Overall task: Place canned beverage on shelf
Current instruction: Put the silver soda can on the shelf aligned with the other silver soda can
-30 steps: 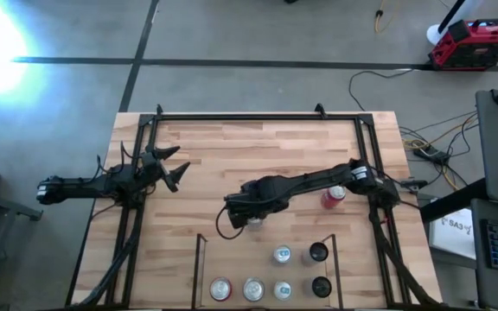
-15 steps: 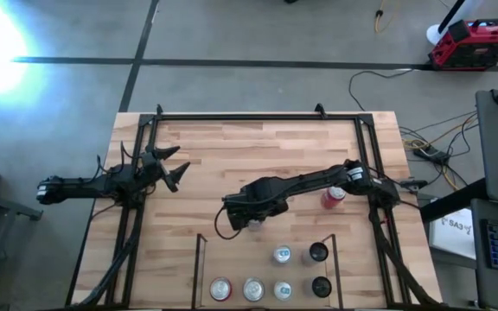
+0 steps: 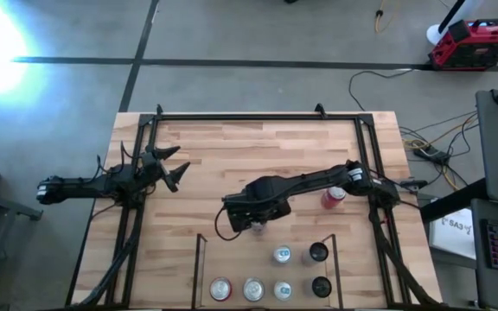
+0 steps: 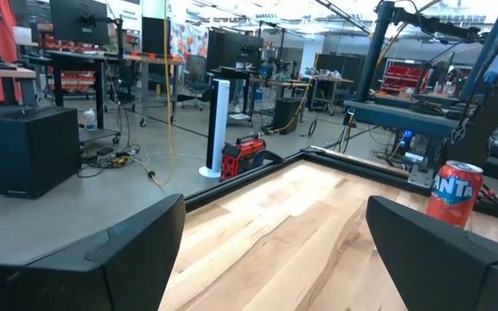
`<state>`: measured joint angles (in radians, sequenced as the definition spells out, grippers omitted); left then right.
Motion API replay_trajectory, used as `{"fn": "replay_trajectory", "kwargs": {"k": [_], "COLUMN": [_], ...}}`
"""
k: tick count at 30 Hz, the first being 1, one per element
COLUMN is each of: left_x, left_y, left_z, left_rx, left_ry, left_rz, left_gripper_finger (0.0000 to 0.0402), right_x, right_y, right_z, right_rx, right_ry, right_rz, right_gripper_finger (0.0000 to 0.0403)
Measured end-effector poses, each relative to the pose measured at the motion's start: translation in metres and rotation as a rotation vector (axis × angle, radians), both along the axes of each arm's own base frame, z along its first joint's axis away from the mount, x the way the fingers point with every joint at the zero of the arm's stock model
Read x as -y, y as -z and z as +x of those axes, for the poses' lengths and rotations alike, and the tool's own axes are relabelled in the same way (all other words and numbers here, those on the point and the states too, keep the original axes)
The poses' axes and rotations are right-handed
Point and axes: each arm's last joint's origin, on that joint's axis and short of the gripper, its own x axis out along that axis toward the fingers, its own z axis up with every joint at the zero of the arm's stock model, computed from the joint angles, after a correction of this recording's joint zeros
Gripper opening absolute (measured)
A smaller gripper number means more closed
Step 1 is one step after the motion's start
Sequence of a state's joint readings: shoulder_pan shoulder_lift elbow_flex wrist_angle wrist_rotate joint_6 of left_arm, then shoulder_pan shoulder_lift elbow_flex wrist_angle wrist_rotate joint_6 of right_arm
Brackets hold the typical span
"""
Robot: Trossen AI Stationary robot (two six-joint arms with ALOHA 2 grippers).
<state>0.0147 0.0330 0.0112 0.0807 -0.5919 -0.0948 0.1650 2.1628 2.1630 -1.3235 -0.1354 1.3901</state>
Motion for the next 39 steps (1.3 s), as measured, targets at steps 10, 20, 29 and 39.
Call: {"fn": "replay_trajectory", "kwargs": {"k": [10,20,29,39], "left_x": [0.000,0.000,0.000,0.000], "left_y": [0.000,0.000,0.000,0.000], "left_z": [0.000,0.000,0.000,0.000], "left_rx": [-0.001,0.000,0.000,-0.001], "left_ry": [0.000,0.000,0.000,0.000], "left_rz": [0.000,0.000,0.000,0.000], "left_gripper_finger": [0.0346,0.0346,0.0346,0.0346], "right_x": [-0.025,-0.064,-0.076,-0.079], "right_y": [-0.046,-0.050,-0.051,-0.049], "right_z": [-0.013,-0.025,-0.030,-0.026], "right_rx": [0.052,0.069,0.082,0.129], "right_ry": [-0.097,-0.213,-0.299,-0.367], "right_rz": [-0.008,-0.023,-0.035,-0.056], "right_gripper_finger": [0.0293,0.0293,0.0293,0.0293]}}
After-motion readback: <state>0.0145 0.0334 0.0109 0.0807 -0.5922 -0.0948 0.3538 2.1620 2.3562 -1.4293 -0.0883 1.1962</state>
